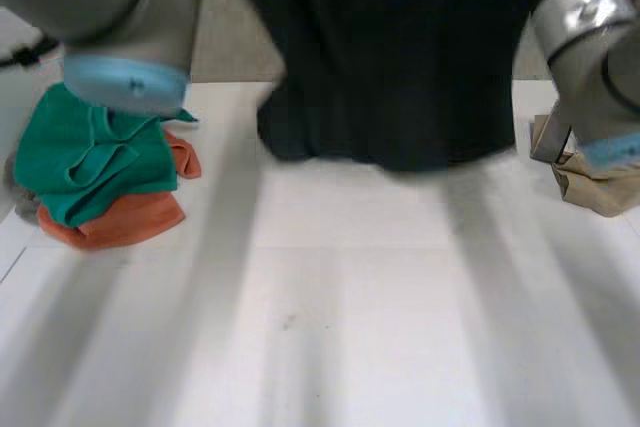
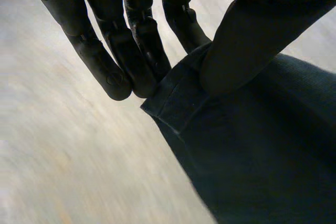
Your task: Fold the laundry.
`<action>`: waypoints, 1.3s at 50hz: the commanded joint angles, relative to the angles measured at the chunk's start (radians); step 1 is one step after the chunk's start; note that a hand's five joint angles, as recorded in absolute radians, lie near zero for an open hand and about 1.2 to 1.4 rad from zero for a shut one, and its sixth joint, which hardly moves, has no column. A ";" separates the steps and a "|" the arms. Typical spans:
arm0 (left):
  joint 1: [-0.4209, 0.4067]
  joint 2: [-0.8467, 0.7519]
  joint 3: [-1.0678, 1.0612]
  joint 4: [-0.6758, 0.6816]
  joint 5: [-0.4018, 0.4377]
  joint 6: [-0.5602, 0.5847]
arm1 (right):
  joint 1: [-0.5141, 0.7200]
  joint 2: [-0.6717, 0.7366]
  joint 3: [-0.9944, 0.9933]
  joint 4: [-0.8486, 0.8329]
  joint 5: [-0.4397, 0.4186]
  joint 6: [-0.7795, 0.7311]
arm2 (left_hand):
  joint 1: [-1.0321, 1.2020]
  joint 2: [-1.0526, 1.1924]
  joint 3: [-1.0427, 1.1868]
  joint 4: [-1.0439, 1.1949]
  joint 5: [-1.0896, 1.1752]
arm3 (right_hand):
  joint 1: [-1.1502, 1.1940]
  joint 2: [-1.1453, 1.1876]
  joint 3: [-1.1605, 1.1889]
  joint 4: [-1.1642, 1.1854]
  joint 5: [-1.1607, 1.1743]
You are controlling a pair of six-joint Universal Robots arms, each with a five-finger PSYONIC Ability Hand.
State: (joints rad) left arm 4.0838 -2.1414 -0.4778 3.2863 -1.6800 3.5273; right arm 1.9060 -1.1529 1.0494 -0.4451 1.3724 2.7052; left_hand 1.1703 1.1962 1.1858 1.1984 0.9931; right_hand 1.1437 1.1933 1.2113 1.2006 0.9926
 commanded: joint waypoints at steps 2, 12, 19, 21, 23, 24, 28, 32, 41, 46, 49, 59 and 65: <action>0.021 0.025 -0.057 0.013 -0.026 -0.067 | 0.011 -0.016 0.070 -0.198 0.011 0.070 | 0.226 0.200 0.210 0.198 0.229 | 0.253 0.203 0.185 0.196 0.229; 0.067 0.067 -0.487 0.021 0.006 -0.068 | 0.004 0.051 0.233 -0.080 -0.113 0.001 | 0.226 0.200 0.210 0.198 0.229 | 0.253 0.203 0.185 0.196 0.229; 0.067 0.041 -0.780 0.038 0.060 -0.028 | -0.024 0.159 0.429 0.034 -0.249 -0.142 | 0.226 0.200 0.210 0.198 0.229 | 0.253 0.203 0.185 0.196 0.229; 0.072 0.029 -0.840 0.035 0.062 -0.004 | -0.035 0.182 0.477 0.075 -0.269 -0.220 | 0.226 0.200 0.210 0.198 0.229 | 0.253 0.203 0.185 0.196 0.229; 0.078 0.029 -0.870 0.032 0.062 0.011 | -0.041 0.185 0.500 0.106 -0.274 -0.268 | 0.226 0.200 0.210 0.198 0.229 | 0.253 0.203 0.185 0.196 0.229; 0.084 0.035 -0.895 0.024 0.063 0.021 | -0.045 0.179 0.511 0.144 -0.276 -0.307 | 0.226 0.200 0.210 0.198 0.229 | 0.253 0.203 0.185 0.196 0.229; 0.101 0.064 -0.929 0.013 0.068 0.039 | -0.053 0.141 0.509 0.250 -0.268 -0.324 | 0.226 0.200 0.210 0.198 0.229 | 0.071 0.021 0.003 0.014 0.048; 0.115 0.112 -0.944 0.006 0.074 0.045 | -0.058 0.055 0.489 0.351 -0.259 -0.265 | 0.226 0.200 0.210 0.198 0.229 | -0.296 -0.346 -0.364 -0.353 -0.320; 0.144 0.186 -0.984 -0.013 0.111 0.058 | -0.113 -0.073 0.374 0.538 -0.230 0.102 | 0.226 0.200 0.210 0.198 0.229 | -0.494 -0.543 -0.561 -0.550 -0.517; 0.148 0.202 -0.990 -0.014 0.118 0.061 | -0.122 -0.024 0.291 0.649 -0.207 0.225 | 0.226 0.200 0.210 0.198 0.229 | -0.511 -0.561 -0.579 -0.568 -0.535; 0.148 0.204 -0.986 -0.025 0.118 0.059 | -0.119 0.015 0.265 0.701 -0.179 0.196 | 0.226 0.200 0.210 0.198 0.229 | -0.499 -0.549 -0.567 -0.556 -0.523; 0.153 0.198 -0.969 -0.063 0.118 0.056 | -0.061 0.073 0.343 0.669 -0.102 0.169 | 0.226 0.200 0.210 0.198 0.229 | -0.564 -0.613 -0.631 -0.621 -0.587; 0.153 0.198 -0.961 -0.077 0.114 0.055 | -0.015 0.099 0.419 0.517 -0.079 0.209 | 0.226 0.200 0.210 0.198 0.229 | -0.608 -0.658 -0.676 -0.665 -0.631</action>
State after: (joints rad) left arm 4.2368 -1.9434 -1.4446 3.2196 -1.5643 3.5826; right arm 1.8554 -1.0698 1.4081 0.1911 1.2756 2.8822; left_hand 1.1703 1.1996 1.1886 1.1987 0.9931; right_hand 0.5253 0.5143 0.5167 0.5169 0.3134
